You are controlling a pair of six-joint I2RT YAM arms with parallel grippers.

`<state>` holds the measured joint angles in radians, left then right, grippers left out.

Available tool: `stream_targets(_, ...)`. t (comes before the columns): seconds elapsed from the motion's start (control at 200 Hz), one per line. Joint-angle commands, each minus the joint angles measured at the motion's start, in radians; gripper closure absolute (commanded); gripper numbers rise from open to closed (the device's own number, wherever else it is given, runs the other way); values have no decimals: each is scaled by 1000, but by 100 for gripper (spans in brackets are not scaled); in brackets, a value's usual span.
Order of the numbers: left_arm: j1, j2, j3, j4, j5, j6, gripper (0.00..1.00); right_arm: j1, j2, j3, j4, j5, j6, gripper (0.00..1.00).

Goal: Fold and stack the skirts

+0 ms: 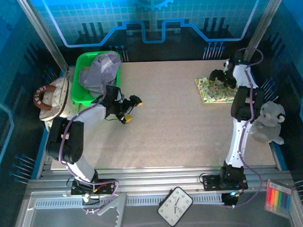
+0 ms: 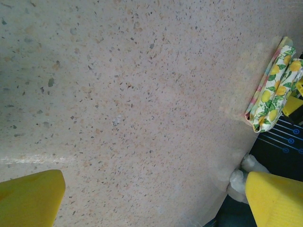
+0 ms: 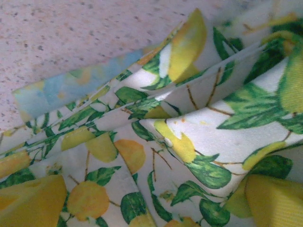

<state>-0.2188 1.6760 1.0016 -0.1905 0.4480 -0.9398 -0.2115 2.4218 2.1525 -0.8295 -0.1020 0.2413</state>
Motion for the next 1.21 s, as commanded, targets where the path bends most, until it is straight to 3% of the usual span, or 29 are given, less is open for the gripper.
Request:
stream_targets(0.0, 9, -27, -14, -23, -14, 13, 1, 18, 18, 52, -18, -68, -33, 2)
stream_targets(0.155, 9, -25, -18, -21, -12, 12, 1, 18, -37, 27, -5, 30, 17, 2)
stream_targets(0.39, 10, -27, -16, -20, -12, 14, 1, 34, -240, -180, 55, 73, 32, 4)
stream_targets(0.46, 10, -22, -13, -18, -9, 13, 1, 42, -258, -218, 48, 86, 23, 14)
stream_targets(0.555, 10, -18, -8, -18, -2, 14, 1, 48, -253, -246, 26, 140, 50, 52)
stream_targets(0.615, 13, -20, 0, -30, -3, 23, 1, 49, -255, -270, 28, 142, 76, 67)
stream_targets(0.72, 31, -43, 41, -88, -4, 51, 1, 52, -308, -352, 83, 95, 130, 83)
stream_targets(0.805, 49, -78, 110, -194, -45, 120, 1, 57, -398, -447, 164, 32, 187, 85)
stream_targets(0.895, 77, -109, 215, -337, -125, 202, 1, 72, -526, -567, 268, -11, 248, 77)
stream_targets(0.98, 111, -122, 319, -454, -230, 278, 1, 98, -644, -659, 338, 1, 280, 61)
stream_targets(1.055, 139, -116, 405, -535, -340, 332, 1, 110, -736, -719, 376, 4, 293, 30)
stream_targets(1.09, 154, -103, 449, -571, -379, 352, 1, 113, -775, -744, 392, 7, 299, 2)
stream_targets(1.2, 190, -30, 563, -635, -475, 400, 1, 120, -901, -841, 445, 67, 322, 0)
